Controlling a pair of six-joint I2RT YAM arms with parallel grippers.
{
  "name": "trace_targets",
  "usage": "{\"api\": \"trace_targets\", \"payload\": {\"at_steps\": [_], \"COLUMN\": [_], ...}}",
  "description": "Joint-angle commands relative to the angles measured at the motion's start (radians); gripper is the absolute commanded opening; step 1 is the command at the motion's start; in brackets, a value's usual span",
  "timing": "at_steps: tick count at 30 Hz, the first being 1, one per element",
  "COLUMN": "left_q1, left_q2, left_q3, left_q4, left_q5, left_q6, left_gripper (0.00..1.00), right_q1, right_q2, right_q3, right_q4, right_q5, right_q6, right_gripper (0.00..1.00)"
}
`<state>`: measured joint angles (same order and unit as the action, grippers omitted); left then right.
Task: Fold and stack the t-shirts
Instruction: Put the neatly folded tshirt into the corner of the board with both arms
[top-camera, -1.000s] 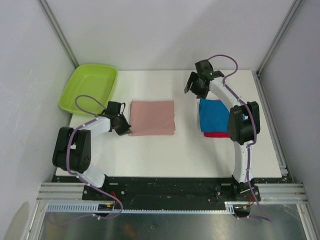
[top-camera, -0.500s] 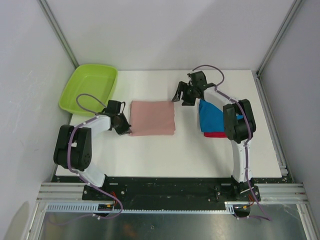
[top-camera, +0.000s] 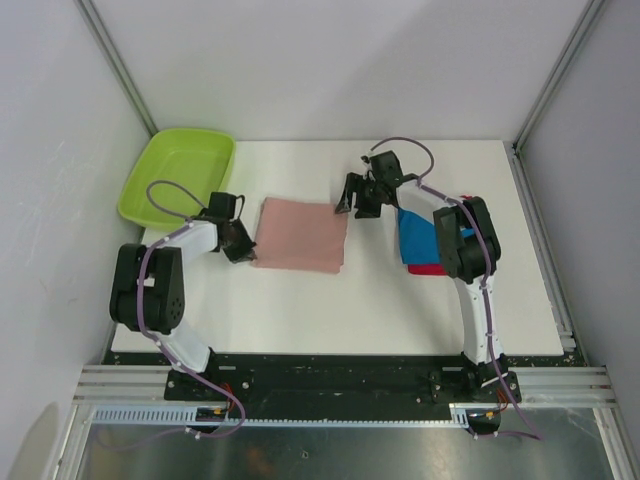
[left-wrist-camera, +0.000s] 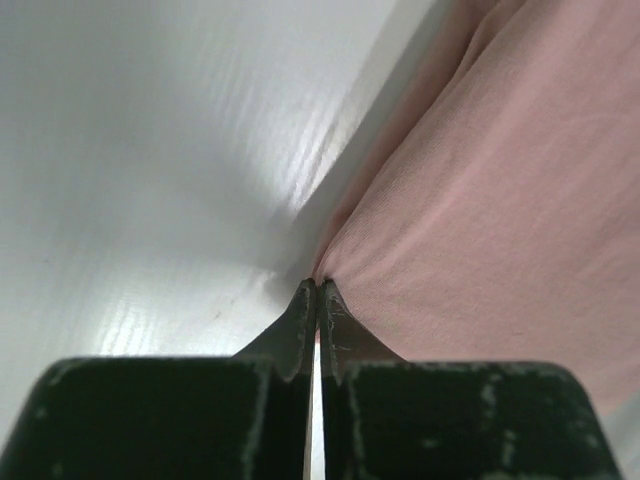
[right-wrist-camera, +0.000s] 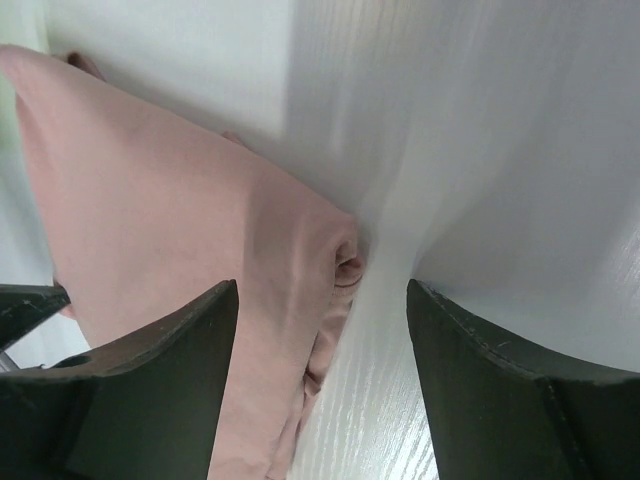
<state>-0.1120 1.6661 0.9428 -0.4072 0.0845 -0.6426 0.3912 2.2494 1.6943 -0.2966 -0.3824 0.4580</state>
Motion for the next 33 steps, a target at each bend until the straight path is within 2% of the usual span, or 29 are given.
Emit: {"api": "trace_targets", "payload": {"at_steps": [1, 19, 28, 33], "left_q1": [0.034, 0.053, 0.053, 0.054], "left_q2": [0.014, 0.017, 0.007, 0.006], "left_q3": [0.065, 0.088, 0.077, 0.069], "left_q4": [-0.026, -0.039, -0.039, -0.039], "left_q5": [-0.049, -0.040, -0.034, -0.028], "left_q6": [0.037, 0.044, 0.049, 0.048], "left_gripper": [0.00, 0.00, 0.00, 0.00], "right_q1": [0.016, 0.067, 0.078, 0.101], "right_q2": [0.017, 0.022, 0.038, 0.057], "right_q3": [0.008, -0.034, -0.003, 0.043], "right_q4": [0.032, 0.010, -0.039, -0.086], "right_q5": [0.024, 0.095, 0.158, 0.185], "right_q6": [-0.030, 0.030, 0.104, 0.133], "right_gripper": [0.72, 0.69, 0.60, 0.59]}}
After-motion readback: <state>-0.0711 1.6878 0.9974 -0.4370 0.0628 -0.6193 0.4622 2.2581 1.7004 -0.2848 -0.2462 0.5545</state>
